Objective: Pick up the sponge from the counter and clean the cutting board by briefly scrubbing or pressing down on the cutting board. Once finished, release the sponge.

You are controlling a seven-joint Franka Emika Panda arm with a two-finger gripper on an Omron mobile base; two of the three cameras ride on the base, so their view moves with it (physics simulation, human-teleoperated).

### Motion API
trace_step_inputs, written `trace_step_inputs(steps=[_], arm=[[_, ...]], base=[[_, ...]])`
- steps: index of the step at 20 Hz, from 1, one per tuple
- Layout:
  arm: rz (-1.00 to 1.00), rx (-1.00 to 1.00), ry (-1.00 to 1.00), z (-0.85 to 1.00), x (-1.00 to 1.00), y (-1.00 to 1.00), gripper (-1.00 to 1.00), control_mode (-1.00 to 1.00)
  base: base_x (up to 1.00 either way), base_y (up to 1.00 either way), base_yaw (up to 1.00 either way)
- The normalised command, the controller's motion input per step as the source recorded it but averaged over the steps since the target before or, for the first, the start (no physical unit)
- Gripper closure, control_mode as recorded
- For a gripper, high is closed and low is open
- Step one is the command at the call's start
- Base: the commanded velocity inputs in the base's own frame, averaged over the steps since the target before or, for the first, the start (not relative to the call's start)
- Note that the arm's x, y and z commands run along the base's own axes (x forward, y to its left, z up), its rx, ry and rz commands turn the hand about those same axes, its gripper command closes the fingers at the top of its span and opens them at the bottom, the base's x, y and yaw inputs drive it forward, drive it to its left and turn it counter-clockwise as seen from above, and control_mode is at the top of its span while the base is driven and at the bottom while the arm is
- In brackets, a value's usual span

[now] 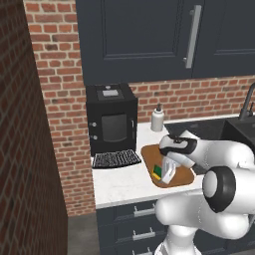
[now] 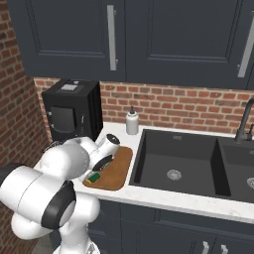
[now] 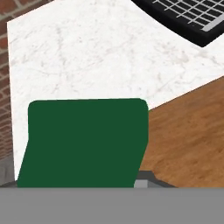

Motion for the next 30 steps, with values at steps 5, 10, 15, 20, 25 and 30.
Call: trace_step_inputs(steps=[5,10,15,20,25,30], arm=[[0.05,-0.06,0.0,-0.41,0.0,-0.42,1.0,-1.0],[0.07,-0.04,0.0,-0.38,0.0,-0.57,1.0,-1.0],[0.07,0.0,-0.01,-0.33,-0.06,-0.71,1.0,-1.0],[0.04,0.0,0.0,-0.21,-0.02,-0.79,1.0,-1.0],[0.02,0.0,0.0,-0.04,0.0,-0.82,1.0,-1.0],[0.02,-0.03,-0.03,0.0,0.0,-0.78,1.0,-1.0]], base=[[0.0,0.0,0.0],[0.0,0.0,0.0],[0.0,0.0,0.0],[0.0,0.0,0.0],[0.0,0.0,0.0],[0.0,0.0,0.0]])
